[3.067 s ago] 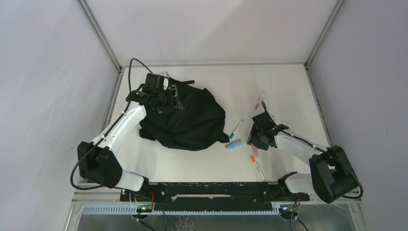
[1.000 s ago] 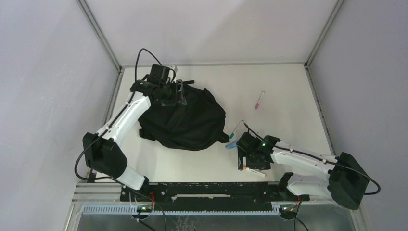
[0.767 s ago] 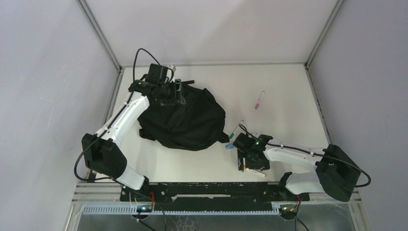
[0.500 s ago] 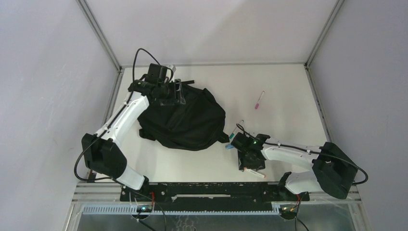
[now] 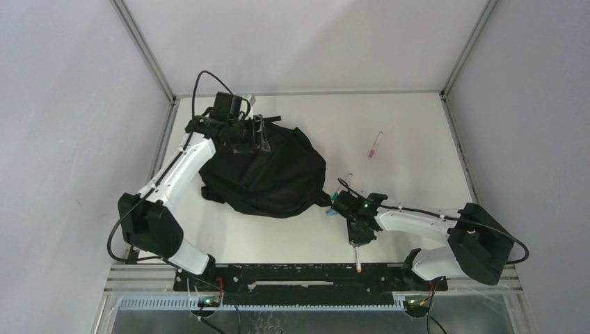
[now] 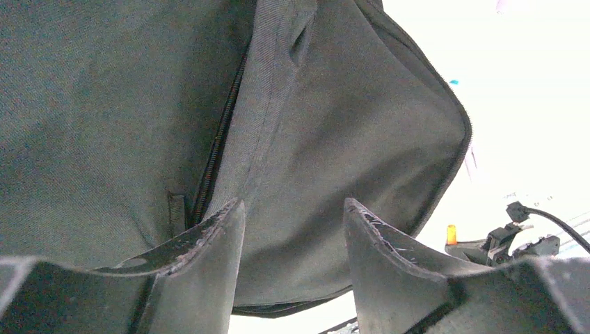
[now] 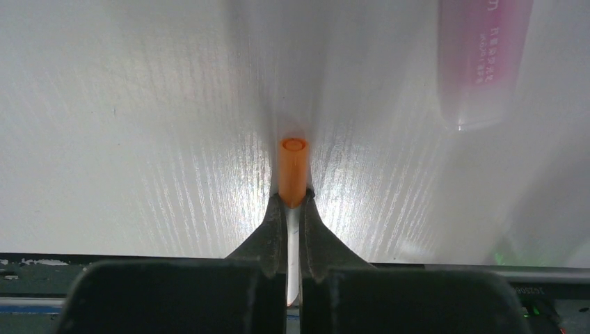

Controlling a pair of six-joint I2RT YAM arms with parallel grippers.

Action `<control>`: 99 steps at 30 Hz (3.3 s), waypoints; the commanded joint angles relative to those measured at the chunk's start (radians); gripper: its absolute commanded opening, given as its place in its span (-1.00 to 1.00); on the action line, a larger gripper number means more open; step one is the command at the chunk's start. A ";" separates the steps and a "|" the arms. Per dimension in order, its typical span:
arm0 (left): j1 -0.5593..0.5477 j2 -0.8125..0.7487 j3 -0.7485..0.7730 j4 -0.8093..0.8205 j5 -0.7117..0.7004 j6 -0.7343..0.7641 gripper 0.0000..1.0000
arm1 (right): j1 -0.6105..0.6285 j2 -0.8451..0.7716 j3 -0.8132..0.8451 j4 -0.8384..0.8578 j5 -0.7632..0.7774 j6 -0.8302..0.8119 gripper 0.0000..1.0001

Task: Pack the student bag
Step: Pick up the stationery from the center of the board.

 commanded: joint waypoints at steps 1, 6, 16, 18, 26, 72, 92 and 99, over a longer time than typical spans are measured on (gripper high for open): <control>0.005 -0.043 -0.026 0.020 0.015 0.014 0.20 | 0.003 0.066 0.026 0.102 0.029 -0.004 -1.00; 0.005 -0.050 -0.070 0.022 -0.033 0.012 0.22 | -0.010 0.097 0.075 0.149 0.051 0.016 -1.00; -0.017 -0.021 -0.114 -0.002 -0.233 0.033 0.20 | -0.112 0.038 0.073 0.229 0.006 0.025 -1.00; -0.015 -0.031 -0.111 0.002 -0.378 -0.036 0.10 | -0.116 0.032 0.073 0.227 0.009 0.021 -1.00; 0.016 0.029 -0.065 0.070 -0.473 -0.074 0.07 | -0.118 0.018 0.047 0.236 0.006 0.023 -1.00; -0.185 0.364 0.178 -0.103 -0.810 -0.019 0.03 | -0.140 -0.036 -0.009 0.238 0.033 0.023 -1.00; -0.100 0.145 0.139 -0.095 -0.631 -0.058 -1.00 | -0.163 -0.372 0.037 0.237 -0.029 0.018 -1.00; -0.002 0.011 0.036 -0.040 -0.524 -0.124 -1.00 | -0.161 -0.316 0.191 0.364 -0.115 -0.005 -1.00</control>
